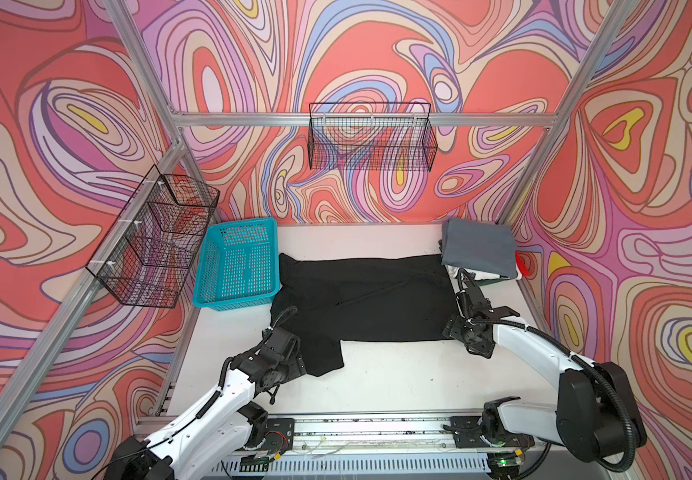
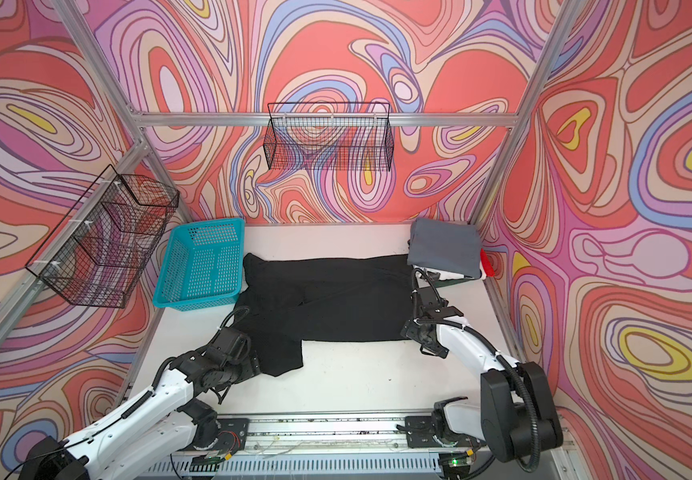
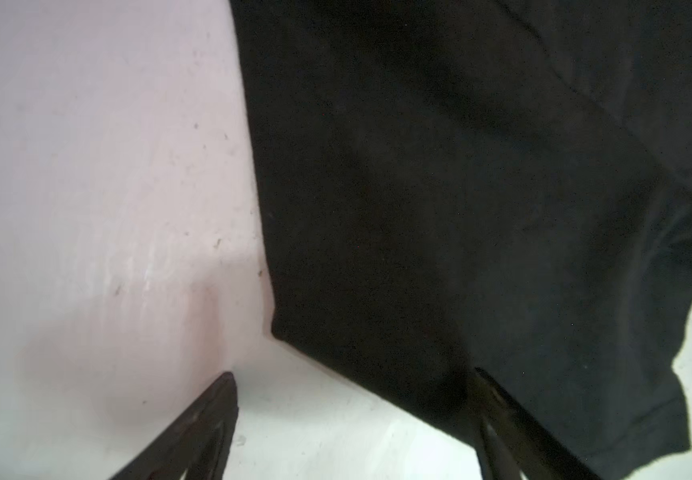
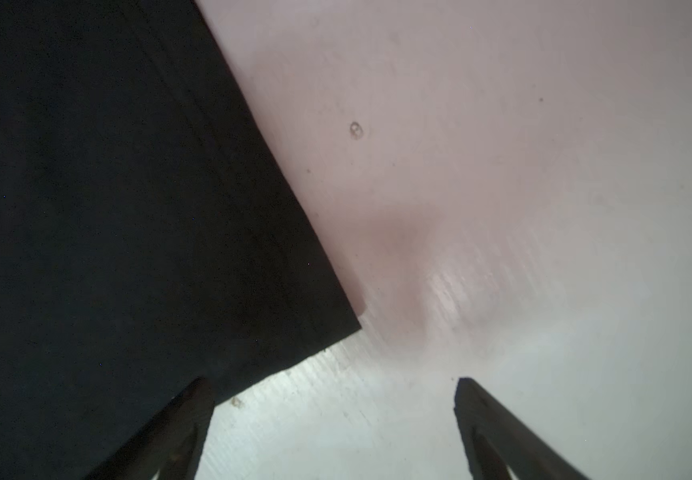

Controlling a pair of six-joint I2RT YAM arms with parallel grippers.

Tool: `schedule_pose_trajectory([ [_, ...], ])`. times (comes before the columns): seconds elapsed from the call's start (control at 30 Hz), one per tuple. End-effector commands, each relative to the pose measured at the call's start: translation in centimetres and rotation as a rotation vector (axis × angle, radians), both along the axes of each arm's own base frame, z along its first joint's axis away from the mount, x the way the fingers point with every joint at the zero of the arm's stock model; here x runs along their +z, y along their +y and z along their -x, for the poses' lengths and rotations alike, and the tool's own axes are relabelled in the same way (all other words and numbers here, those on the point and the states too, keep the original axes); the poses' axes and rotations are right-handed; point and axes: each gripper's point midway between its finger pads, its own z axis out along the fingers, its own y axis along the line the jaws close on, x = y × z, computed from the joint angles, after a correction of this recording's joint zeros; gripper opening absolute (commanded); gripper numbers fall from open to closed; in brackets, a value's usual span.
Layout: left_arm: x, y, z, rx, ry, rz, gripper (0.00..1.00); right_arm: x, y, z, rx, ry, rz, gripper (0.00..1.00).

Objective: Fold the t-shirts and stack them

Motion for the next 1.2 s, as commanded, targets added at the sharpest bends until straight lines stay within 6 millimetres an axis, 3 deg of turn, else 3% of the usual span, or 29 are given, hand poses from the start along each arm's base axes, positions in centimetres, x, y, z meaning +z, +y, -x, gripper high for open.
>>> schedule_pose_trajectory([
  [0.0,-0.6,0.3,0.0,0.035,-0.003,-0.007,0.84,-0.4,0.3,-0.7,-0.041,-0.034,-0.039,0.94],
  [0.33,-1.9,0.1,-0.6,0.030,0.032,-0.032,0.73,-1.3,0.0,-0.9,-0.068,-0.057,-0.033,0.82],
  [0.57,-2.2,0.4,-0.9,0.018,0.053,-0.083,0.50,-0.8,0.1,-2.5,-0.069,-0.122,-0.038,0.69],
  [0.73,-2.4,0.3,-0.9,0.017,0.057,-0.079,0.21,-0.8,-0.3,-3.3,-0.072,-0.140,-0.009,0.63],
  [0.87,-1.6,0.7,-1.2,0.022,0.034,-0.098,0.01,-0.9,-0.7,-3.5,-0.069,-0.135,0.021,0.46],
  [0.97,-0.7,1.0,-1.4,0.028,0.013,-0.111,0.00,-0.4,-1.0,-3.8,-0.062,-0.147,0.047,0.24],
  [1.07,0.2,1.4,-1.6,0.029,-0.007,-0.130,0.00,0.2,-1.5,-4.1,-0.063,-0.162,0.074,0.19],
  [1.17,1.2,1.7,-1.8,0.032,-0.025,-0.144,0.00,0.4,-1.4,-4.3,-0.056,-0.170,0.074,0.07],
])
